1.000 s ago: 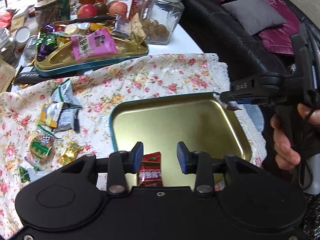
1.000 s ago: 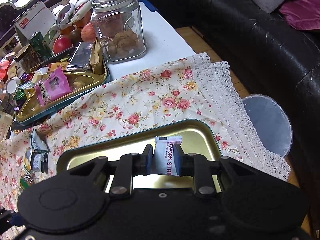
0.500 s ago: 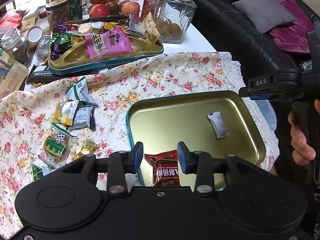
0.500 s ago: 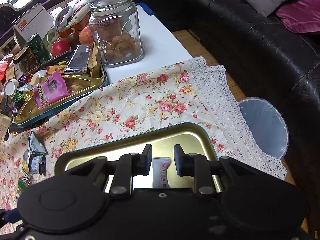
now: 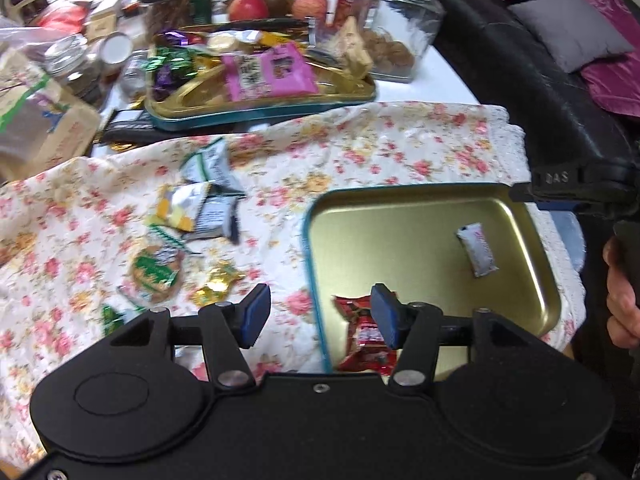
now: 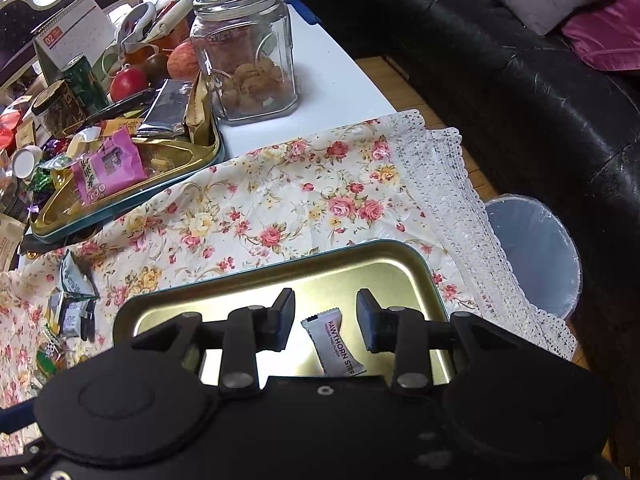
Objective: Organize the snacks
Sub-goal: 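Withdraw both tools from the gold tray back toward the snacks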
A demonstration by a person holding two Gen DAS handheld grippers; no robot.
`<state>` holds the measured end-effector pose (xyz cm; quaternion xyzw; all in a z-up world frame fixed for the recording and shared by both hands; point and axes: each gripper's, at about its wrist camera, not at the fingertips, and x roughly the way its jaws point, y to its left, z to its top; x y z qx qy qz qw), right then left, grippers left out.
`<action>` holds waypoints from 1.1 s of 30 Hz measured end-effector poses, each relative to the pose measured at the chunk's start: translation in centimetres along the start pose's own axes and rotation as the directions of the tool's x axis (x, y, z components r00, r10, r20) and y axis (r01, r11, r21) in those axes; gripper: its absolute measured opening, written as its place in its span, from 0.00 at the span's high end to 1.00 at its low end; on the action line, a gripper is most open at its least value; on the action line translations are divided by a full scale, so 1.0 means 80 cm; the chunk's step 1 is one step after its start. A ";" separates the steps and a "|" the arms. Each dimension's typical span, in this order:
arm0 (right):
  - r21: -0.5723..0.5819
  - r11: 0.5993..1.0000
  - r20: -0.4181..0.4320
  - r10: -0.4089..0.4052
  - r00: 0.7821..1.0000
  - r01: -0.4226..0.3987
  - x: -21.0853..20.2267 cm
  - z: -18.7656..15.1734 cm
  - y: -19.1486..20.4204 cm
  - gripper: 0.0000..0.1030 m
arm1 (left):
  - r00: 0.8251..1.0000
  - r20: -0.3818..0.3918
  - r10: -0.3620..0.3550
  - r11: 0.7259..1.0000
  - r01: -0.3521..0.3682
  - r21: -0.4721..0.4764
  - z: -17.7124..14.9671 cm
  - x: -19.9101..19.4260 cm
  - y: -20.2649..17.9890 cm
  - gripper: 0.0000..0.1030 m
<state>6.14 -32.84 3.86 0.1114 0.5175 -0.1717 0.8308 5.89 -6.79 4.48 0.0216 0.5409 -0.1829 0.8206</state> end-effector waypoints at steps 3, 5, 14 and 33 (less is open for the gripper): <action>0.002 1.000 -0.008 0.000 1.000 0.000 0.002 0.000 0.003 0.65 | 0.997 -0.010 0.080 0.997 -0.080 0.001 0.003 -0.015 0.003 0.41; 0.007 1.000 -0.014 0.005 1.000 -0.005 0.003 -0.001 0.006 0.65 | 0.992 -0.008 0.130 0.992 -0.130 0.006 0.003 -0.028 0.006 0.41; -0.010 1.000 -0.036 0.002 0.999 -0.003 0.007 -0.003 0.025 0.65 | 0.996 -0.043 0.077 0.989 -0.082 -0.122 0.011 -0.094 0.048 0.39; -0.048 0.997 -0.078 0.051 0.996 -0.055 0.013 -0.009 0.080 0.64 | 0.992 0.096 0.087 0.938 -0.049 -0.342 0.014 -0.151 0.123 0.34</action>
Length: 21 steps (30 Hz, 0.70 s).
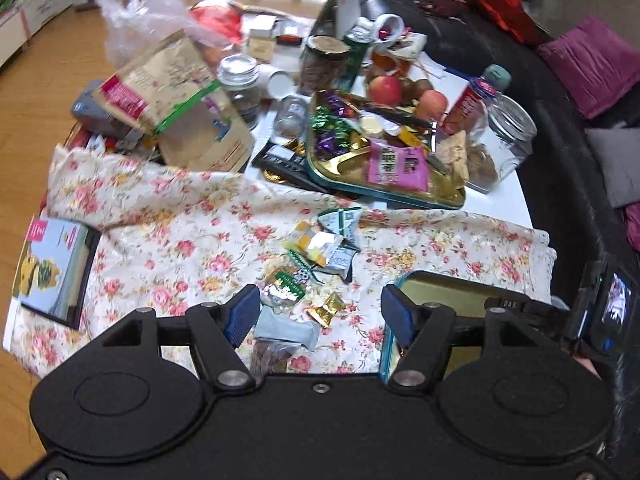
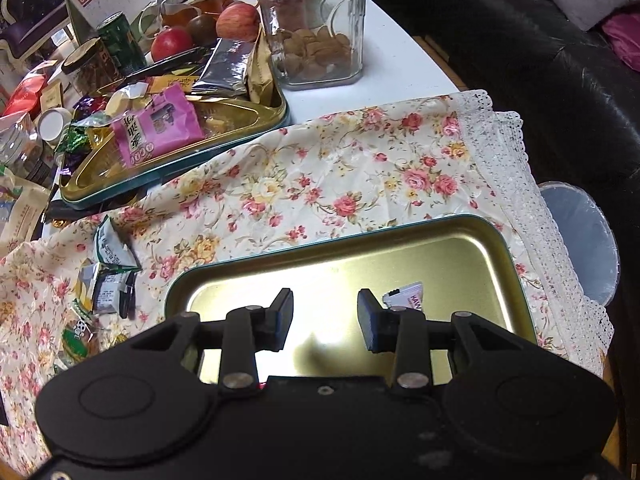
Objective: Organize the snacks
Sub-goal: 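Withdraw both tools from the gold tray back toward the snacks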
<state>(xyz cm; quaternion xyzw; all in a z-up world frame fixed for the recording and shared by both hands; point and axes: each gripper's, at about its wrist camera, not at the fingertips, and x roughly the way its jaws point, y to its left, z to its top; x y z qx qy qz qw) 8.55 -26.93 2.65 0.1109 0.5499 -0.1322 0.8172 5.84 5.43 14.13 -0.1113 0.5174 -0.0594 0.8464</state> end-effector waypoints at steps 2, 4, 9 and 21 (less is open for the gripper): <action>-0.002 1.000 -0.005 0.000 1.000 0.000 0.001 0.000 0.003 0.64 | 1.000 0.005 -0.019 1.000 0.019 -0.007 -0.002 -0.003 0.002 0.34; -0.002 1.000 -0.011 0.004 1.000 -0.004 0.004 0.000 0.005 0.64 | 1.000 0.011 -0.026 1.000 0.026 0.010 -0.005 -0.007 -0.001 0.34; 0.005 1.000 -0.022 0.009 1.000 -0.009 0.007 0.000 0.008 0.64 | 0.998 -0.006 -0.067 0.998 0.067 0.001 -0.004 -0.008 -0.002 0.33; -0.024 1.000 -0.033 0.002 0.999 -0.003 0.011 -0.001 0.017 0.64 | 0.995 0.009 -0.101 0.993 0.101 -0.068 -0.004 -0.013 0.016 0.33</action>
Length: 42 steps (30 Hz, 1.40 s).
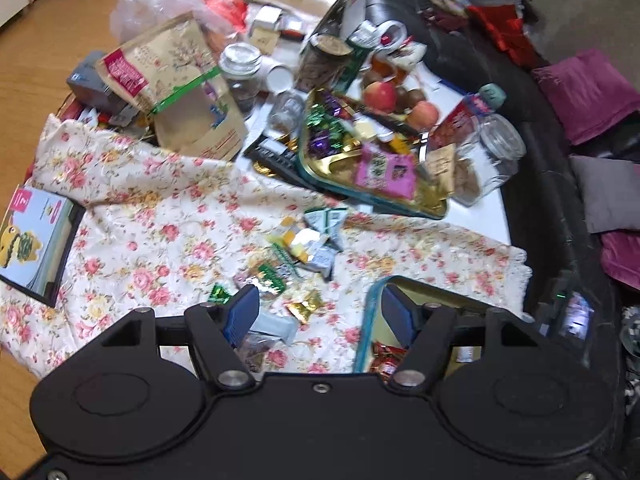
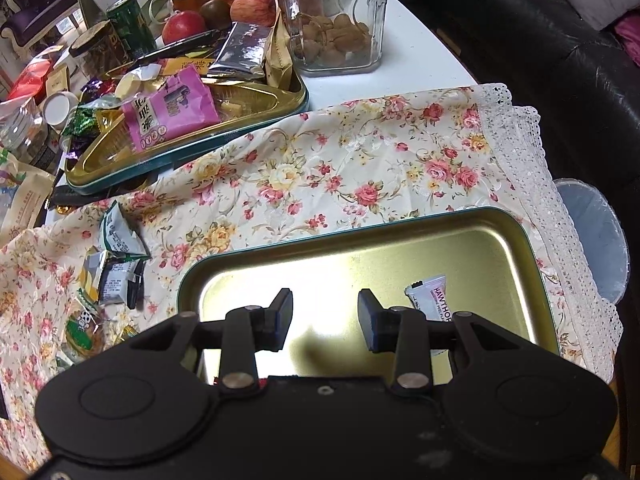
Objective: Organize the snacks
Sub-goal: 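Withdraw both tools from the gold tray back toward the snacks, then grasp the white-green snack bag with the right gripper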
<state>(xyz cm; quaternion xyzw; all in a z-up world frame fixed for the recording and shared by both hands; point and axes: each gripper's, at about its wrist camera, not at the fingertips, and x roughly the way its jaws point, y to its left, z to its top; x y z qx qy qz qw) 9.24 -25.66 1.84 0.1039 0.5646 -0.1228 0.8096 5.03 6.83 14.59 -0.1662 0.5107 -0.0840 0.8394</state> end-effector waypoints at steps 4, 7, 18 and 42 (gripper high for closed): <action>-0.002 1.000 -0.003 0.005 1.000 -0.005 0.001 0.000 0.005 0.64 | 0.999 0.038 -0.016 1.000 0.015 0.016 0.003 -0.010 -0.007 0.30; -0.005 1.000 0.000 0.009 1.000 -0.009 0.000 0.001 0.010 0.64 | 1.000 -0.009 -0.023 0.999 0.022 -0.048 0.010 0.001 0.006 0.31; -0.071 0.996 0.012 0.061 0.998 -0.060 -0.002 -0.005 0.057 0.64 | 0.999 0.036 0.012 0.999 -0.010 -0.053 0.014 -0.002 0.021 0.30; -0.141 0.974 0.174 0.200 0.964 -0.177 0.010 0.011 0.190 0.53 | 0.969 0.189 0.156 0.970 -0.187 0.157 0.011 0.068 0.066 0.25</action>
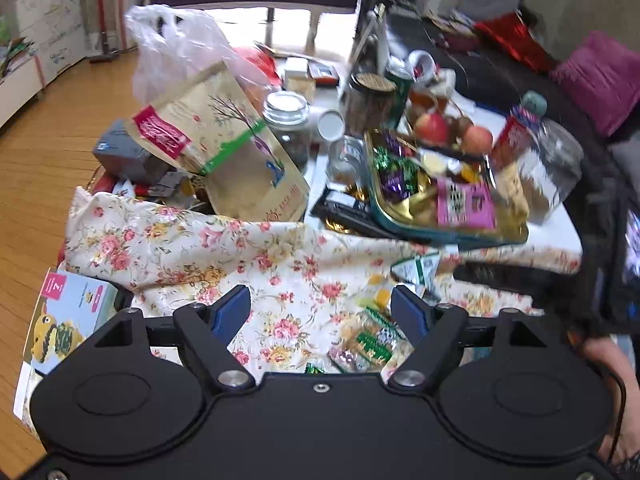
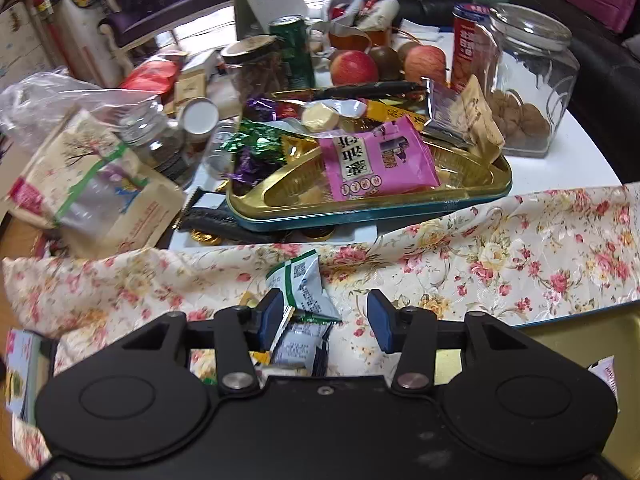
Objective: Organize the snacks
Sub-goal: 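Grasp the white-green snack bag with the right gripper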
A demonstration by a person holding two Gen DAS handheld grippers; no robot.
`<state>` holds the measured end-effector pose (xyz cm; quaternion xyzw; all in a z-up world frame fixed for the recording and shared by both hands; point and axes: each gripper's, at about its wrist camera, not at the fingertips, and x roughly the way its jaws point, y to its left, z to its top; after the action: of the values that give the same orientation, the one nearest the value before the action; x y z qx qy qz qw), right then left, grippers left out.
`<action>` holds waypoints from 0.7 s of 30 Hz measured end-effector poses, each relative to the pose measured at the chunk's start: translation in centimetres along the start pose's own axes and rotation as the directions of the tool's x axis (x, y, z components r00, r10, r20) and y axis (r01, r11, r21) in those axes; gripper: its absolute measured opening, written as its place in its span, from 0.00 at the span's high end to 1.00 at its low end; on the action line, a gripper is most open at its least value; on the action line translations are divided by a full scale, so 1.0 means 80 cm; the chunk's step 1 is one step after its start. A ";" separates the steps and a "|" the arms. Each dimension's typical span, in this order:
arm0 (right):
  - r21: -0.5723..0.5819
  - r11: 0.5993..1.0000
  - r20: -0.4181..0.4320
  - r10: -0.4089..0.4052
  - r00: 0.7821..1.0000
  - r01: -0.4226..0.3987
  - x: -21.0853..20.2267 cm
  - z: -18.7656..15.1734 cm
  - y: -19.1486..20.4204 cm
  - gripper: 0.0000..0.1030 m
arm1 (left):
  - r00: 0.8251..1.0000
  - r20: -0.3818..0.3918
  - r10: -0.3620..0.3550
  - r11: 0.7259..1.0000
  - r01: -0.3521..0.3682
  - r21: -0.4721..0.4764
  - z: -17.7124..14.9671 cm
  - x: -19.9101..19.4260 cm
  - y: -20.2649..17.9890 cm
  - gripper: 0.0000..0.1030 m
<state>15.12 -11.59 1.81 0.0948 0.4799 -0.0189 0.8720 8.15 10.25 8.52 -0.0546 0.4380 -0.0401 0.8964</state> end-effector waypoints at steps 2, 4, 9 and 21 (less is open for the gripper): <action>0.009 1.000 -0.032 -0.002 0.999 0.002 0.012 0.004 0.003 0.53 | 1.000 -0.008 0.016 1.000 -0.015 0.018 -0.001 0.004 -0.003 0.25; 0.024 1.000 -0.052 0.021 0.998 -0.020 0.024 0.007 0.004 0.53 | 1.000 0.001 0.021 0.999 -0.021 0.030 -0.003 0.006 -0.003 0.25; -0.010 0.999 -0.073 0.029 0.997 -0.030 0.049 0.012 0.011 0.49 | 0.997 0.002 0.082 0.997 -0.082 0.007 -0.009 0.023 0.006 0.25; 0.056 0.997 -0.114 0.052 0.992 -0.046 0.099 0.016 0.014 0.47 | 0.993 -0.083 0.088 0.994 -0.083 0.068 -0.019 0.065 0.015 0.29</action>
<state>20.58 -10.29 -4.00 0.1306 0.5264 -0.0048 0.8401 10.16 10.70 3.40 -0.0049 0.4767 -0.0182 0.8789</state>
